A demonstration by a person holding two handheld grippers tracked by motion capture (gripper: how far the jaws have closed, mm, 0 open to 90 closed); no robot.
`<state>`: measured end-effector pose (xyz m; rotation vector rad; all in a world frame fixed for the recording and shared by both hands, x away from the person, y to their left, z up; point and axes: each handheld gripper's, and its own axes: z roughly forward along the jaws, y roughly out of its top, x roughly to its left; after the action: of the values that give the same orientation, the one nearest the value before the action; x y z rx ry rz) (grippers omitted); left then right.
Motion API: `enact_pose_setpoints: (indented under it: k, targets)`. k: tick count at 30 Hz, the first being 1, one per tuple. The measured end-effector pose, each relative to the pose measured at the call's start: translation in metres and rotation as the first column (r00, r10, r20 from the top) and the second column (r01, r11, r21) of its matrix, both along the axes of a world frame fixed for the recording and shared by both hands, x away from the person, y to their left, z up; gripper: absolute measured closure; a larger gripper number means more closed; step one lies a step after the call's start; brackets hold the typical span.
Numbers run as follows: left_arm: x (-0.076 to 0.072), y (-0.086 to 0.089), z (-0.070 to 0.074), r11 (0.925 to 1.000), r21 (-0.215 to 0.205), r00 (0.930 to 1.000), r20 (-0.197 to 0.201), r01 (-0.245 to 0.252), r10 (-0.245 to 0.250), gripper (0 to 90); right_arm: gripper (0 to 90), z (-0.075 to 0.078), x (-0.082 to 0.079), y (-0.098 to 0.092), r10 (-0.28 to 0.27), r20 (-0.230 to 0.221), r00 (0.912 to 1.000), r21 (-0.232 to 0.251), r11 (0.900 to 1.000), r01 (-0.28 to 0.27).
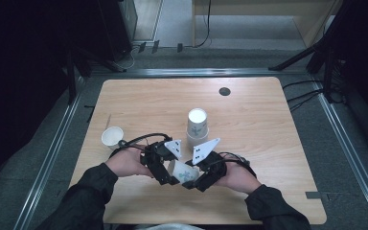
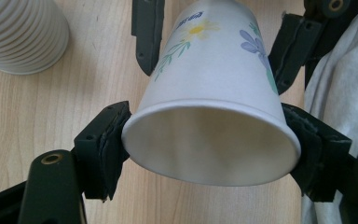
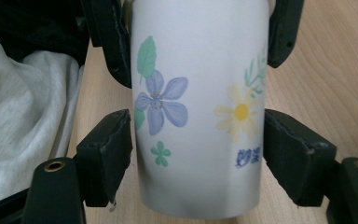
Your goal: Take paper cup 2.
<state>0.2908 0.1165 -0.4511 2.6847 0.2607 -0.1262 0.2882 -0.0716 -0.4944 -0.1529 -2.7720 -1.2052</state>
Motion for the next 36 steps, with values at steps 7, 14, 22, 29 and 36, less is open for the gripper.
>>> enact_pose_setpoints:
  k: [7, 14, 22, 29, 36]
  targets:
    - [-0.001, -0.002, -0.002, 0.9999, 0.013, 0.9999, -0.003, 0.011, -0.011, 22.8, 28.4, -0.005, -0.002, 0.004, 0.020, 0.004, 0.9998, -0.033, 0.999, -0.020]
    - [-0.001, -0.001, -0.003, 0.9998, -0.007, 0.9998, 0.003, 0.020, -0.020, 22.0, 33.4, -0.005, -0.002, 0.004, 0.023, 0.019, 0.9995, -0.042, 0.999, -0.022]
    - [0.002, 0.005, 0.000, 0.9988, -0.046, 0.9996, 0.024, -0.015, 0.016, 12.9, 33.2, 0.001, 0.000, -0.001, -0.001, 0.033, 0.9995, -0.025, 1.000, 0.002]
    - [0.004, 0.015, 0.009, 0.9894, -0.140, 0.9986, 0.028, -0.041, 0.045, 13.2, 33.1, 0.009, 0.007, -0.012, -0.036, 0.015, 0.9993, 0.039, 0.999, 0.035]
    - [0.007, 0.025, 0.016, 0.9730, -0.220, 0.9962, 0.035, -0.070, 0.079, 13.7, 33.1, 0.017, 0.012, -0.023, -0.078, -0.001, 0.9970, 0.103, 0.992, 0.078]
